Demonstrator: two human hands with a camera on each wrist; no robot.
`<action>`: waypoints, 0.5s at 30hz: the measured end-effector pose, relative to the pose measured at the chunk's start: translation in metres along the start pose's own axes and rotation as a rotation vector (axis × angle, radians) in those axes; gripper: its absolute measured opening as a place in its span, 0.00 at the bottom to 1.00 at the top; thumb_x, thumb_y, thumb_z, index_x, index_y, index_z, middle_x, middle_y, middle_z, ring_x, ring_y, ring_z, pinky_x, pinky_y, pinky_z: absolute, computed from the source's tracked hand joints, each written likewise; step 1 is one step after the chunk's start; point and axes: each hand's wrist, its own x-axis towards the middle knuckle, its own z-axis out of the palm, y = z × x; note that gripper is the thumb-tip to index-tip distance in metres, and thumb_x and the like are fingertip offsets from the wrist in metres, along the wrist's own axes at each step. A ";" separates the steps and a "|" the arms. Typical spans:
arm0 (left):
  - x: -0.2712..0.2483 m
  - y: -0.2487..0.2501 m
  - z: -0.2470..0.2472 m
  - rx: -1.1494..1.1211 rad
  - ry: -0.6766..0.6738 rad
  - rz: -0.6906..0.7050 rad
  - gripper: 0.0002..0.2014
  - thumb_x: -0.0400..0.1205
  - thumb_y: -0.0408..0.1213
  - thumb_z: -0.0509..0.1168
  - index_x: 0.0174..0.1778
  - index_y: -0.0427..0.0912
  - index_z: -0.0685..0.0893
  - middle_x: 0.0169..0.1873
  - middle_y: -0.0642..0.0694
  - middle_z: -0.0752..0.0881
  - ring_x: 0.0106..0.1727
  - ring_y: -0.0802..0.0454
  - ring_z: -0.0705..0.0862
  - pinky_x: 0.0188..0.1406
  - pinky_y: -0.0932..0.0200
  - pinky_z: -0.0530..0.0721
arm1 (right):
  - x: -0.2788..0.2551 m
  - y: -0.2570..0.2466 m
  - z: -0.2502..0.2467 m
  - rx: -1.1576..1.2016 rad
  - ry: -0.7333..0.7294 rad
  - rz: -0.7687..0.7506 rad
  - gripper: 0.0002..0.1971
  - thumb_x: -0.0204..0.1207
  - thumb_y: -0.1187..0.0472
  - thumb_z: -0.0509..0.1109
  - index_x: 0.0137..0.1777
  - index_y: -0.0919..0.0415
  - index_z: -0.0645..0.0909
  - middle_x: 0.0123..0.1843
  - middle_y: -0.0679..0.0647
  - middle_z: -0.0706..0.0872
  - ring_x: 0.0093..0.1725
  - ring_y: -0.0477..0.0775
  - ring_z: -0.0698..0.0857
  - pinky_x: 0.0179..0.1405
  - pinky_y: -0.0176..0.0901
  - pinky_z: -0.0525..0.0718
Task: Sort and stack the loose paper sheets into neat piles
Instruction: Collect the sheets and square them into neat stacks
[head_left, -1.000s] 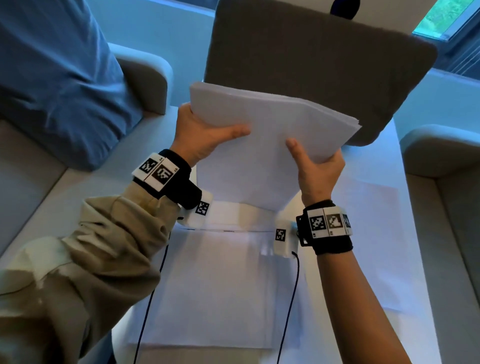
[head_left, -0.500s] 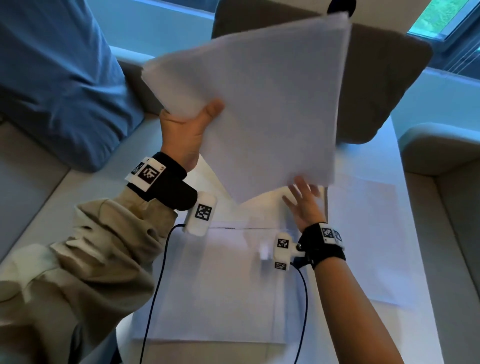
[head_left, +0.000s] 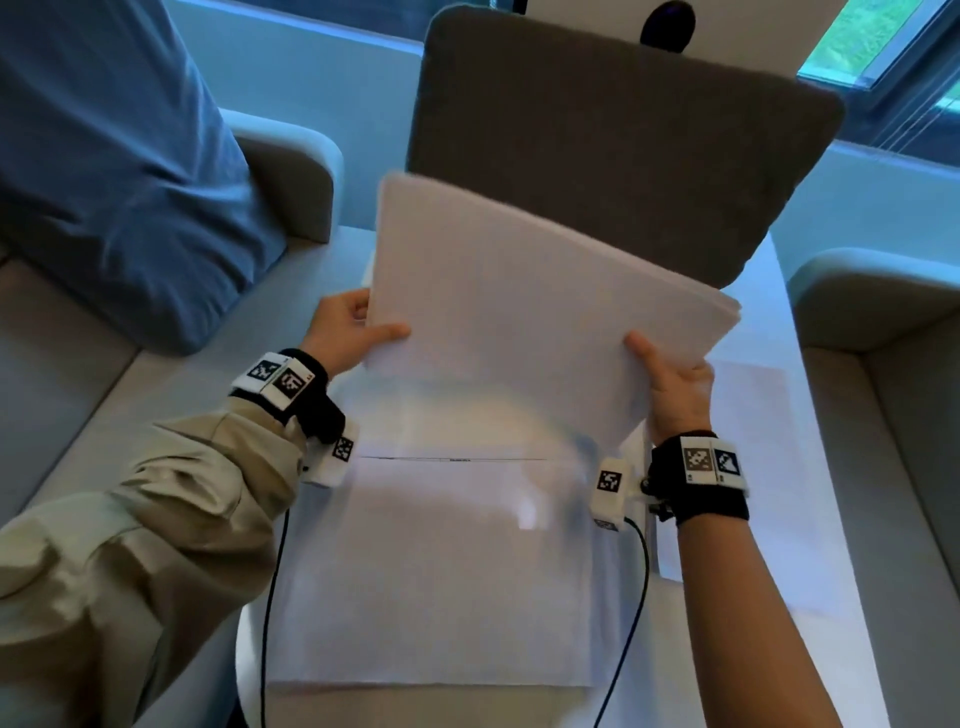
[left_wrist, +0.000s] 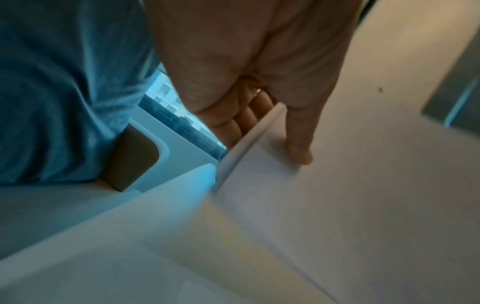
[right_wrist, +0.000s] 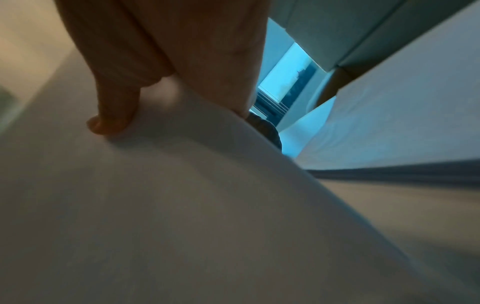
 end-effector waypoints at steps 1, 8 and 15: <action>0.000 -0.003 0.004 0.077 0.024 0.011 0.21 0.71 0.29 0.76 0.60 0.32 0.83 0.47 0.45 0.89 0.44 0.58 0.87 0.55 0.53 0.85 | -0.001 0.000 0.001 -0.038 -0.036 -0.010 0.10 0.68 0.62 0.79 0.48 0.56 0.85 0.47 0.51 0.90 0.45 0.48 0.89 0.45 0.41 0.88; 0.000 0.003 0.003 -0.133 0.192 0.234 0.29 0.69 0.36 0.79 0.65 0.48 0.76 0.57 0.44 0.85 0.52 0.54 0.85 0.60 0.47 0.84 | 0.008 -0.006 0.008 -0.003 -0.059 -0.129 0.12 0.67 0.67 0.80 0.46 0.53 0.84 0.46 0.50 0.89 0.43 0.44 0.89 0.45 0.41 0.89; 0.011 -0.004 0.010 0.287 0.208 0.633 0.38 0.75 0.20 0.61 0.81 0.44 0.59 0.68 0.43 0.68 0.70 0.50 0.70 0.76 0.50 0.68 | 0.020 0.019 0.017 -0.173 0.123 -0.202 0.33 0.61 0.58 0.84 0.67 0.51 0.76 0.57 0.47 0.83 0.53 0.46 0.83 0.52 0.35 0.85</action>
